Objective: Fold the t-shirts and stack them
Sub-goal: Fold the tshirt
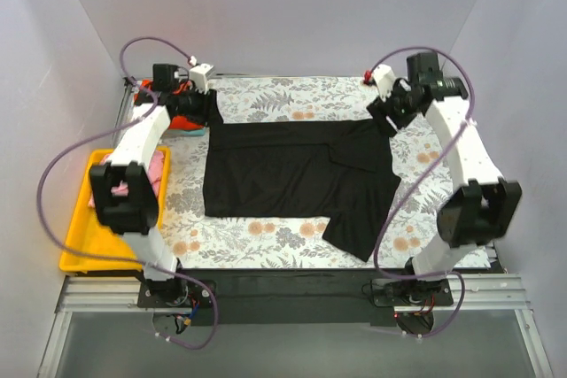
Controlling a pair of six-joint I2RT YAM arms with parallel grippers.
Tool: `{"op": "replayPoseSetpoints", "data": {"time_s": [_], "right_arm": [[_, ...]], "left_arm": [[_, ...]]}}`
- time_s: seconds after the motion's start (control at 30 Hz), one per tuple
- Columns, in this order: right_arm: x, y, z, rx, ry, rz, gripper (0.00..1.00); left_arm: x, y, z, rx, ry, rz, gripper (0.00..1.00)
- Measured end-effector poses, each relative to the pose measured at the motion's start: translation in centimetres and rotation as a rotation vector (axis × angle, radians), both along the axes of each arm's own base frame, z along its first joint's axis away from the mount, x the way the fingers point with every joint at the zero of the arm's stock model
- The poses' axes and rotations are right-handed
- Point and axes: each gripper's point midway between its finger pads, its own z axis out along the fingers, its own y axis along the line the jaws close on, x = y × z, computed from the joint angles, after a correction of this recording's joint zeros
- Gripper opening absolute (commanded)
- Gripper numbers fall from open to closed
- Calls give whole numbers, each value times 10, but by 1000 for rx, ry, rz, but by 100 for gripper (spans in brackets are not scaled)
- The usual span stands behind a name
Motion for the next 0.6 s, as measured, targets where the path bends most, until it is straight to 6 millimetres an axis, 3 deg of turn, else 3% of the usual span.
{"op": "replayPoseSetpoints", "data": {"time_s": [0.07, 0.1, 0.13, 0.23, 0.37, 0.6], "right_arm": [[-40, 3, 5, 8, 2, 58, 70], [-62, 3, -3, 7, 33, 82, 68], [-83, 3, -15, 3, 76, 105, 68], [-139, 5, -60, -15, 235, 162, 64], [-194, 8, -102, -56, 375, 233, 61], [-256, 23, -136, -143, 391, 388, 54]], "left_arm": [[-36, -1, 26, -14, -55, -9, 43], [-53, -2, 36, -22, -89, -13, 47], [-70, -3, 43, -30, -113, -20, 67], [-110, -7, 56, -55, -187, -51, 73], [-146, -10, 45, -58, -191, -105, 74], [-173, -9, 4, -40, -72, -146, 73]]}}
